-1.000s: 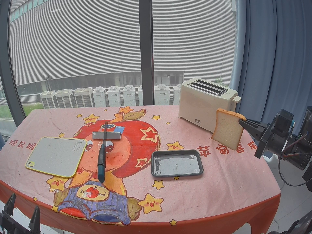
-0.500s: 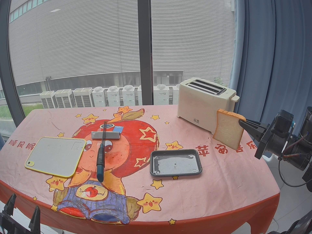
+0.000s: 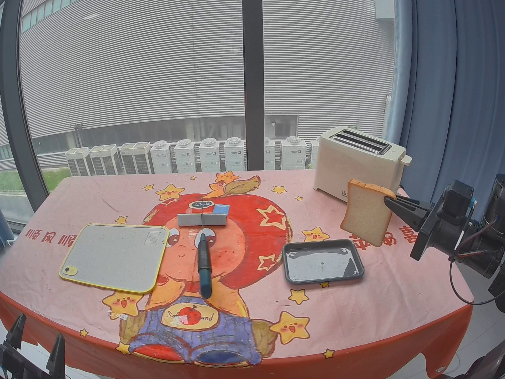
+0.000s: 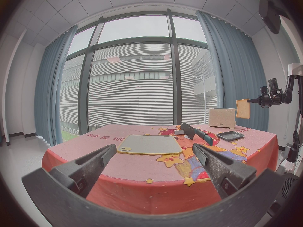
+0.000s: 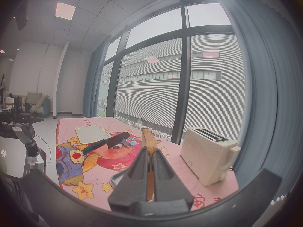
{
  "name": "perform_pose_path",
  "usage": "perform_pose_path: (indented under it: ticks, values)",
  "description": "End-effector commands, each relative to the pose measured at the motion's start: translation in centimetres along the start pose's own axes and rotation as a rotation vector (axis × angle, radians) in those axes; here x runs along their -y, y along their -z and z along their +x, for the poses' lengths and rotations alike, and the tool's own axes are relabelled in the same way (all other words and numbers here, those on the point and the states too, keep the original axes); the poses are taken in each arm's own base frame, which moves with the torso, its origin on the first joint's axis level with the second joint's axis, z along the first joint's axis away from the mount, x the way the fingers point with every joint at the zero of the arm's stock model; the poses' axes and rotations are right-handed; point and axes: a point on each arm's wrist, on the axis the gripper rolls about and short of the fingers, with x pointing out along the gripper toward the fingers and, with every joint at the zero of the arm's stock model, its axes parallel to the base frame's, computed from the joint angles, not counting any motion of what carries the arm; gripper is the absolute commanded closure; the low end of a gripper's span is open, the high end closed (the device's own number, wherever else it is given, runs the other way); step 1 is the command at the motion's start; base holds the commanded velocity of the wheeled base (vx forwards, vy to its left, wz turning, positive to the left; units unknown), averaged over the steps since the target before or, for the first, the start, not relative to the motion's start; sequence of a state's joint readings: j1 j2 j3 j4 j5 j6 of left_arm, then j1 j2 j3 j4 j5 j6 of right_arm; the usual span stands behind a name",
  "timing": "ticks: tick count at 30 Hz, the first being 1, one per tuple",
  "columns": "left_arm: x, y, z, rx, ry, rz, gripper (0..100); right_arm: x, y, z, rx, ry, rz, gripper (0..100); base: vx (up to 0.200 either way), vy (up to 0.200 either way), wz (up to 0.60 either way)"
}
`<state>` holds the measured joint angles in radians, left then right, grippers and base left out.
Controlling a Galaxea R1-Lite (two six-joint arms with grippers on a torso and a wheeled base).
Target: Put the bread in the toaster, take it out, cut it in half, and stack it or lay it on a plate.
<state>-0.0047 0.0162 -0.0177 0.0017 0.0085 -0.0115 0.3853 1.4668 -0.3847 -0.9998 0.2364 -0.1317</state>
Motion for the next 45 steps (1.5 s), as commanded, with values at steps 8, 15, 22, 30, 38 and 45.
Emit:
perform_pose_path:
  ticks: [8,15,22,30,38,45]
  values:
    - [0.0,0.52,0.02,-0.003,0.001,-0.001,0,-0.35,0.19,0.08,-0.008,-0.016,0.001,100,0.0,0.2,0.0]
    - [0.0,0.48,0.01,-0.001,0.001,-0.001,0,-0.39,0.26,0.1,-0.01,-0.018,0.001,100,0.0,0.2,0.0]
    - [0.0,0.48,0.01,-0.001,0.001,-0.001,0,-0.54,0.39,0.11,-0.016,-0.025,-0.004,100,0.0,0.2,0.0]
    - [0.0,0.48,0.01,-0.001,0.001,-0.001,0,-0.55,0.43,0.09,-0.017,-0.025,-0.004,100,0.0,0.2,0.0]
    - [0.0,0.48,0.01,-0.001,0.001,-0.002,0,-0.74,0.52,0.07,-0.021,-0.033,-0.003,100,0.0,0.2,0.0]
    - [-0.01,0.48,0.01,-0.001,-0.001,-0.001,0,-1.0,0.78,0.32,-0.033,-0.047,-0.001,100,0.0,0.2,0.0]
